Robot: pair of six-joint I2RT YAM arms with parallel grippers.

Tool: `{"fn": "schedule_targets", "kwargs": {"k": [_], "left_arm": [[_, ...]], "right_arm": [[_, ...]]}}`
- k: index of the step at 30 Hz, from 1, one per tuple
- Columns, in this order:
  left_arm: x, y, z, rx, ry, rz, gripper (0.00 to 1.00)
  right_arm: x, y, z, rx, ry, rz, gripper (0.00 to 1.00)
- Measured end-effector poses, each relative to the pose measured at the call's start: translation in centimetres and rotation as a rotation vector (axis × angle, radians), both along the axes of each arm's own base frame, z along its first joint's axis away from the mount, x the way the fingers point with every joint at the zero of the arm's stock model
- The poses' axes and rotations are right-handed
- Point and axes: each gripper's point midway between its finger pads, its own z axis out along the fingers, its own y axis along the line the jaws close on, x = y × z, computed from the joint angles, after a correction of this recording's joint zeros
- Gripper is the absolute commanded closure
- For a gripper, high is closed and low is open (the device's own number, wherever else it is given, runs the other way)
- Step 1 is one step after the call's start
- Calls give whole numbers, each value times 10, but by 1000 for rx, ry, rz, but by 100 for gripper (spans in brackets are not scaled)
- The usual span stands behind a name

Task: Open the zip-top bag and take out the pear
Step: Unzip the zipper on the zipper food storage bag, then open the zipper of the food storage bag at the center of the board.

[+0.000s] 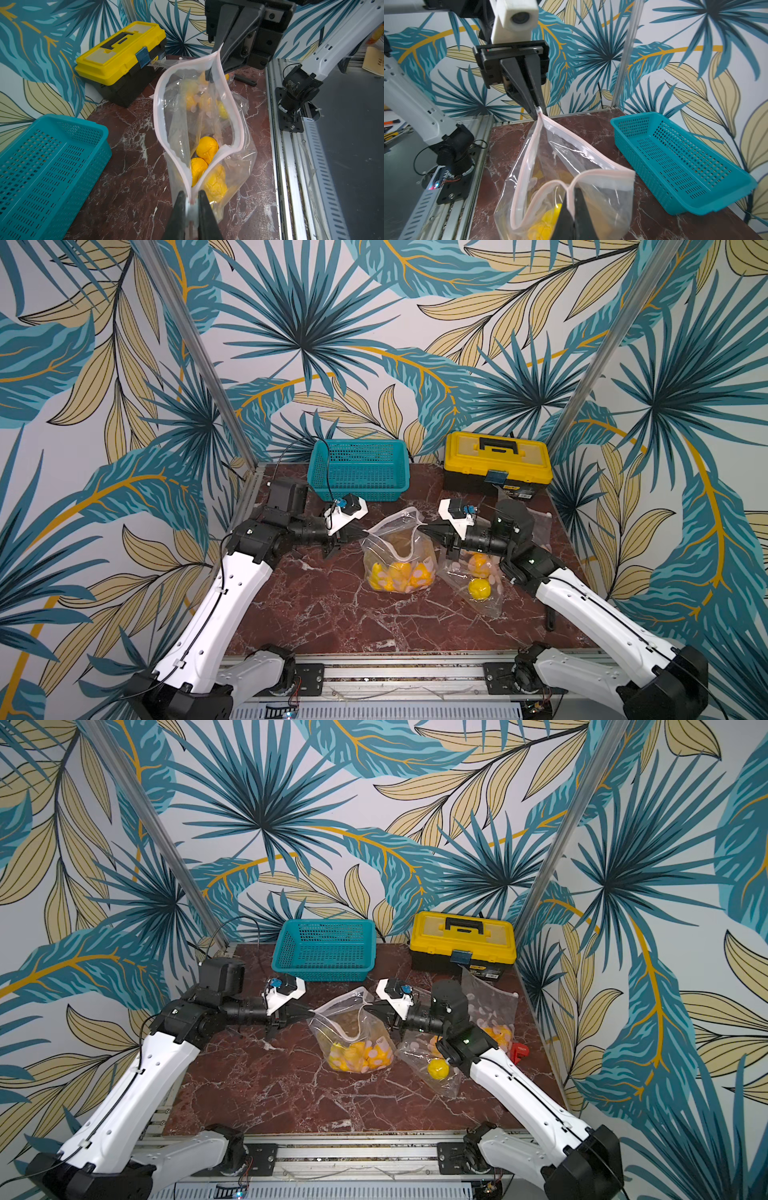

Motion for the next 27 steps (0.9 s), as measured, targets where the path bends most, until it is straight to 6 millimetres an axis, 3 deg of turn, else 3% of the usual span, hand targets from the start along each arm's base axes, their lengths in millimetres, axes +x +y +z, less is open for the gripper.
{"fn": "schedule_targets", "kwargs": {"k": [3, 8, 11, 19, 25, 27], "left_arm": [[1, -2, 2, 17, -12, 4, 49], [19, -1, 15, 43, -42, 58, 35], [25, -5, 15, 39, -40, 42, 32], [15, -21, 11, -13, 15, -64, 35], [13, -23, 0, -14, 45, -86, 52], [16, -23, -7, -5, 66, -84, 67]], "right_arm": [[-5, 5, 0, -9, -11, 30, 100], [-8, 5, -1, -17, -21, 43, 100], [-8, 4, 0, -18, -26, 44, 100], [-10, 2, 3, -20, -49, 36, 100], [-10, 1, 5, -20, -59, 34, 100], [-10, 1, 5, -21, -60, 31, 100]]}}
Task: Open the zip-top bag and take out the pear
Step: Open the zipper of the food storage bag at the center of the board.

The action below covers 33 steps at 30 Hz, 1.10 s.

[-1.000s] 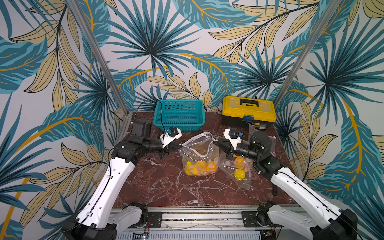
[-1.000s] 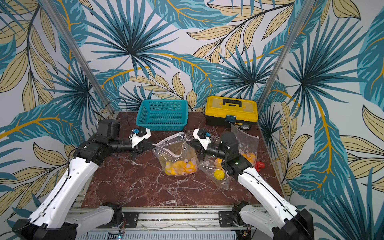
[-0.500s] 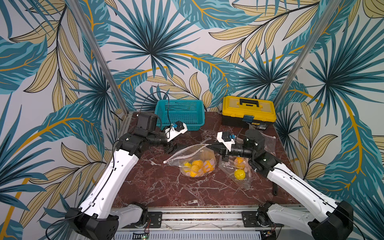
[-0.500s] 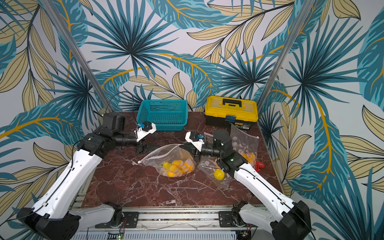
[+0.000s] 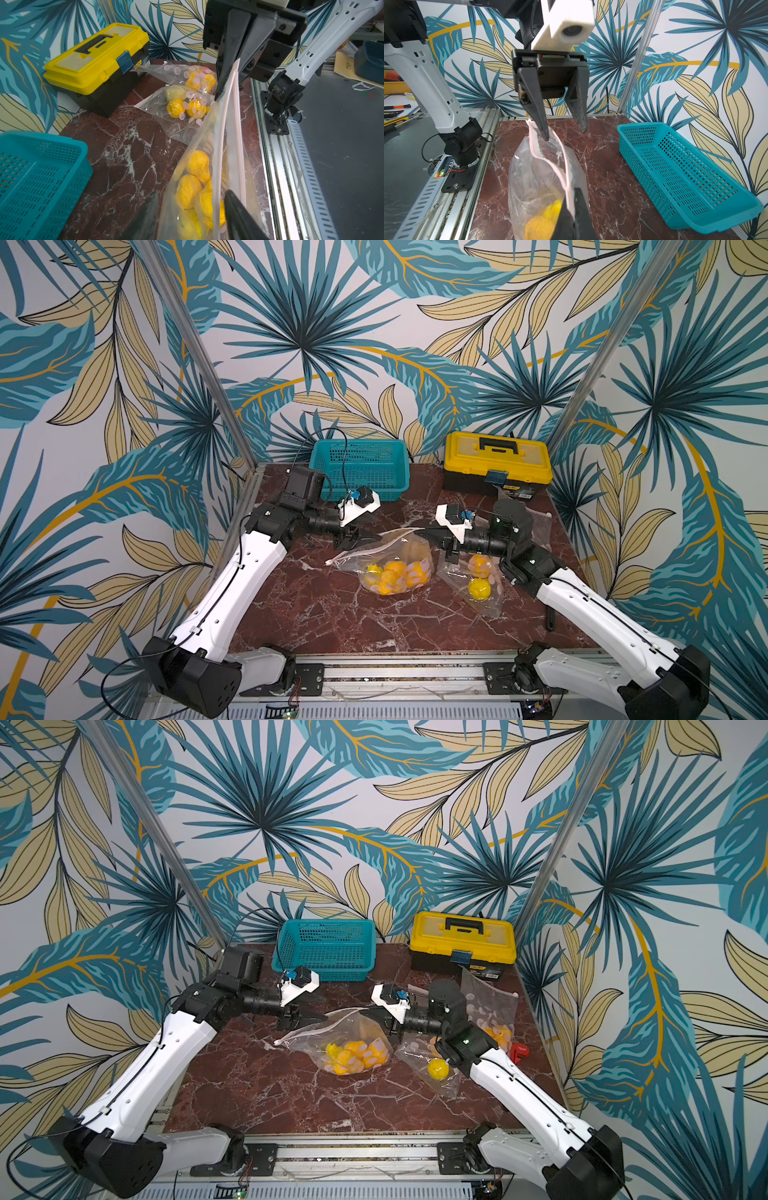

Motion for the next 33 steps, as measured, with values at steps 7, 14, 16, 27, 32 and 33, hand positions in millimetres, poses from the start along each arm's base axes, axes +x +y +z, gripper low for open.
{"fn": "schedule_targets", "kwargs": {"k": [7, 14, 16, 27, 32, 33], "left_arm": [[5, -1, -10, 16, 24, 4, 100], [17, 6, -13, 64, 39, 99, 100], [24, 9, -8, 71, 50, 152, 100], [40, 19, 7, 12, 269, 416, 100], [41, 19, 6, -38, 404, 499, 100], [41, 19, 6, -48, 422, 510, 100]], "right_arm": [[4, -1, 0, -3, -1, -24, 98], [35, -17, 0, 20, 87, -246, 64], [46, -26, 6, 45, 160, -344, 64], [46, -35, 34, 289, 569, -633, 61], [59, -15, 15, 368, 881, -690, 56], [59, -8, 8, 374, 930, -689, 56]]}}
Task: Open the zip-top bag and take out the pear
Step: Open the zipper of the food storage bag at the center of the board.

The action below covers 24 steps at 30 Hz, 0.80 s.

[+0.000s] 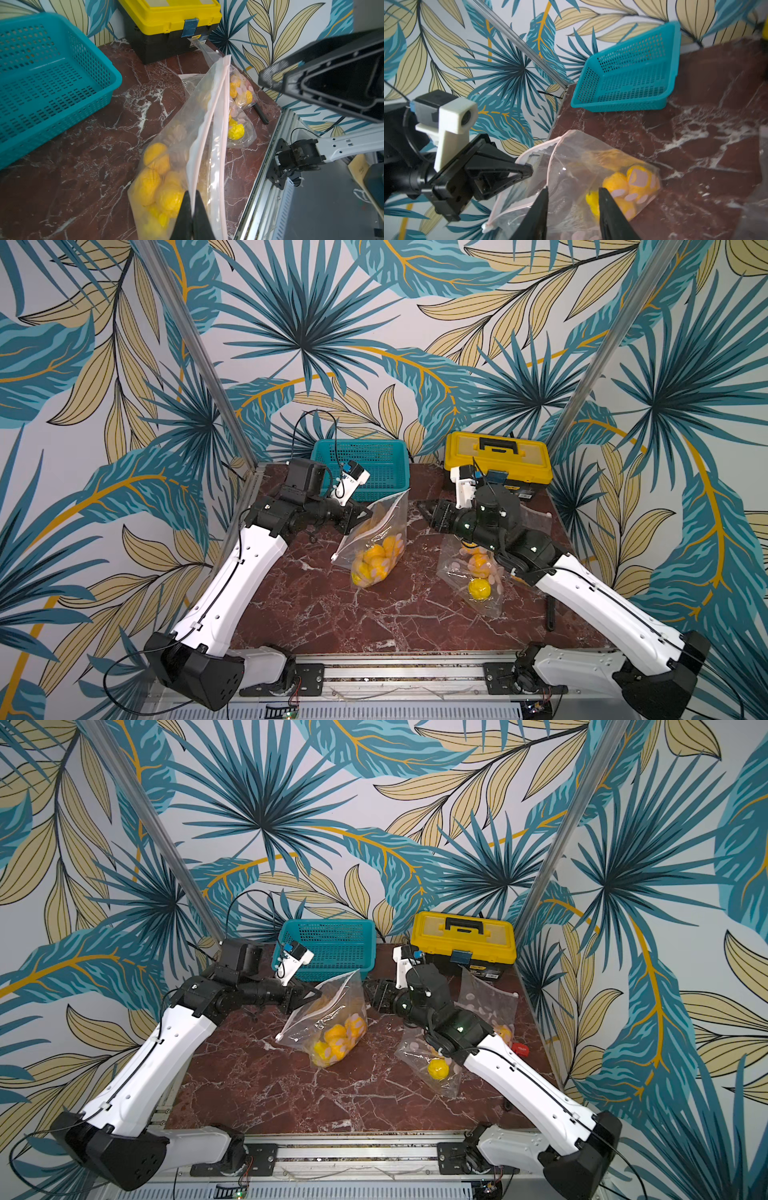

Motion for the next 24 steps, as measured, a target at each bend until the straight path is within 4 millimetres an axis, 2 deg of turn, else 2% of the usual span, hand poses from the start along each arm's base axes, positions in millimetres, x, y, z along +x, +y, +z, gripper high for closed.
{"fn": "schedule_targets", "kwargs": {"k": [4, 7, 12, 19, 24], "left_arm": [[-3, 1, -3, -52, 57, 54, 100], [-7, 2, -3, -88, 78, 82, 100], [-12, 1, 5, -139, 84, 101, 100], [-13, 0, 12, -174, 86, 109, 100], [-13, 0, 14, -182, 84, 116, 100]], "right_arm": [[-7, 28, -26, 45, 137, 21, 56], [-12, 40, -33, 70, 185, 32, 59], [-4, 57, -23, 140, 196, 42, 67], [-8, 92, -7, 209, 200, 118, 68], [-10, 98, -7, 223, 213, 132, 71]]}}
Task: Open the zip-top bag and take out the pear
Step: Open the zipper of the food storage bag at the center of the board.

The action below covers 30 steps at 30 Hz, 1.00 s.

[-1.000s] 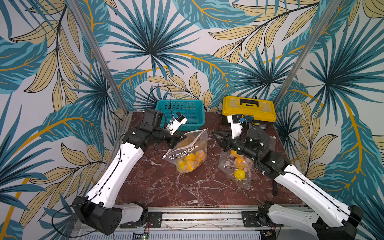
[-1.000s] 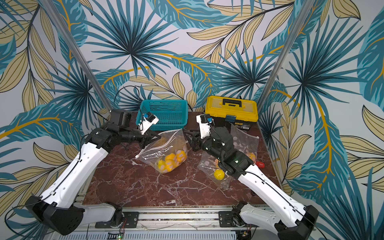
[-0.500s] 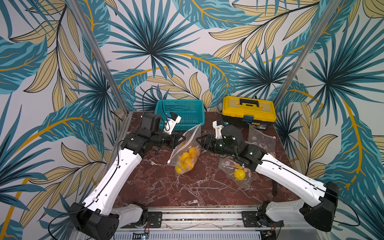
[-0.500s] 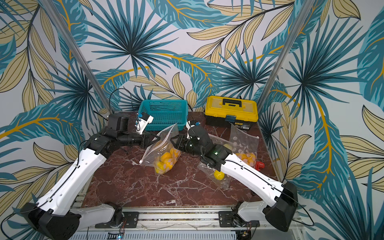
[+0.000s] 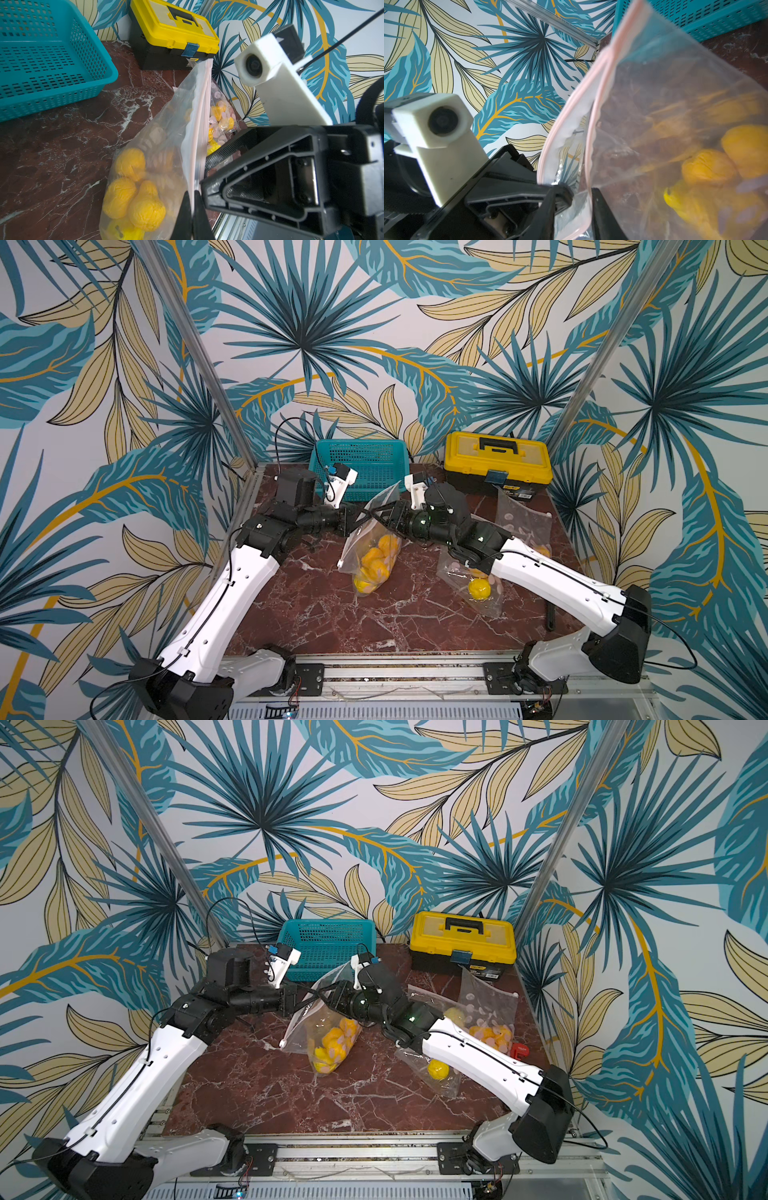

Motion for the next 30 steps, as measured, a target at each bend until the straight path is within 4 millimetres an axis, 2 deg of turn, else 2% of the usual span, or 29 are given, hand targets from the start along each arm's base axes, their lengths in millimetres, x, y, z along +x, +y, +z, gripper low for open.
{"fn": "schedule_targets", "kwargs": {"k": [7, 10, 17, 20, 23, 26, 30], "left_arm": [[1, 0, -2, 0, 7, 9, 100], [2, 1, -2, 1, 7, 14, 100], [2, 4, 5, 0, -24, 36, 100], [2, 4, 9, 0, -43, 48, 100], [1, -4, 7, 5, -36, 39, 100], [-1, -25, -1, 8, -16, 1, 100], [-2, -66, -21, 15, 26, -70, 100]], "right_arm": [[-4, 3, -1, 3, 13, 0, 87], [-3, 3, -1, 2, 12, -6, 99], [0, -9, -8, -63, -9, -55, 100], [-1, -27, -7, -102, -28, -97, 100], [0, -52, -4, -121, -48, -148, 100], [5, -86, -7, -140, -52, -220, 100], [15, -136, -20, -173, -31, -329, 100]]}}
